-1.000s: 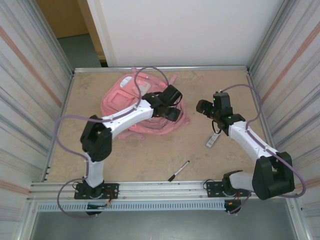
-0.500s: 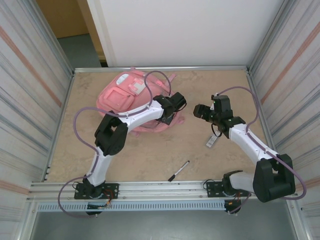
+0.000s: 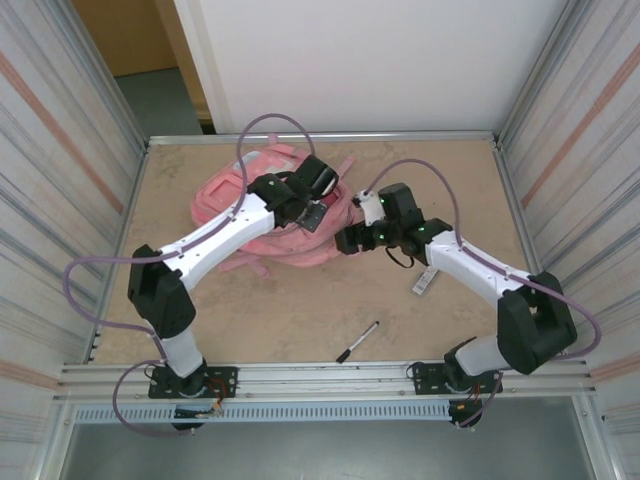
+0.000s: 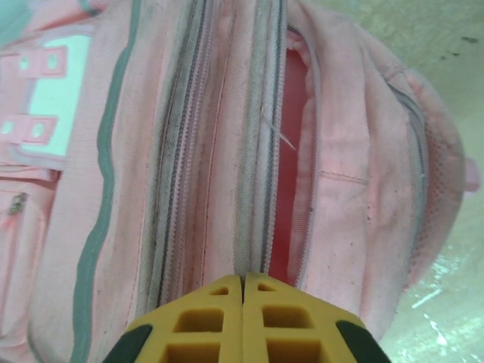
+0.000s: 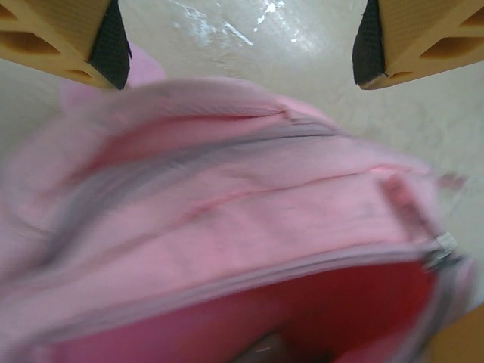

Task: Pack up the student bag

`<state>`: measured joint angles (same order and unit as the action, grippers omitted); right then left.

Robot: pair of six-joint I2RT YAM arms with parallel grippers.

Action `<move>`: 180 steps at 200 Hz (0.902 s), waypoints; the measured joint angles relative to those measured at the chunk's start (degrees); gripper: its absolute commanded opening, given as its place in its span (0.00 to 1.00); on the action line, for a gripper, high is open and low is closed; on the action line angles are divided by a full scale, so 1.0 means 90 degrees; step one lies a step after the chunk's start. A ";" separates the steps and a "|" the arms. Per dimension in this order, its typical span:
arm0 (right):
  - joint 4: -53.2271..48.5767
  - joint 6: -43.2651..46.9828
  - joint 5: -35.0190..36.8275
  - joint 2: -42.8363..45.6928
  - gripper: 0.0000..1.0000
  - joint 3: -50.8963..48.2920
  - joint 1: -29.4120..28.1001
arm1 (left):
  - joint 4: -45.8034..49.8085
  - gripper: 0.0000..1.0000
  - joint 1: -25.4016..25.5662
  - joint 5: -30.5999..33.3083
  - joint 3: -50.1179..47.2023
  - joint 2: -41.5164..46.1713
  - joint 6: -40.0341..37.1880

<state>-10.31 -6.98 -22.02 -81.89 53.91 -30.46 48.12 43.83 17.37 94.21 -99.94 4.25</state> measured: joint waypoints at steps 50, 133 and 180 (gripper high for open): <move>0.0619 0.1129 -0.0238 -0.0488 0.74 -0.0012 -0.0653 | -0.0525 0.00 -0.0347 -0.1411 -0.0736 0.0049 0.0160; 0.2300 0.0993 0.0799 -0.0731 0.55 -0.0474 -0.1139 | -0.0425 0.00 -0.0578 -0.2050 -0.0971 0.0226 0.0410; 0.3104 0.1073 0.0554 -0.0257 0.57 -0.1671 -0.1290 | -0.0588 0.00 -0.0488 -0.2237 -0.0971 0.0223 0.0512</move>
<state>17.63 2.68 -17.04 -84.20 38.87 -42.06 42.83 39.44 -2.76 85.47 -97.93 8.86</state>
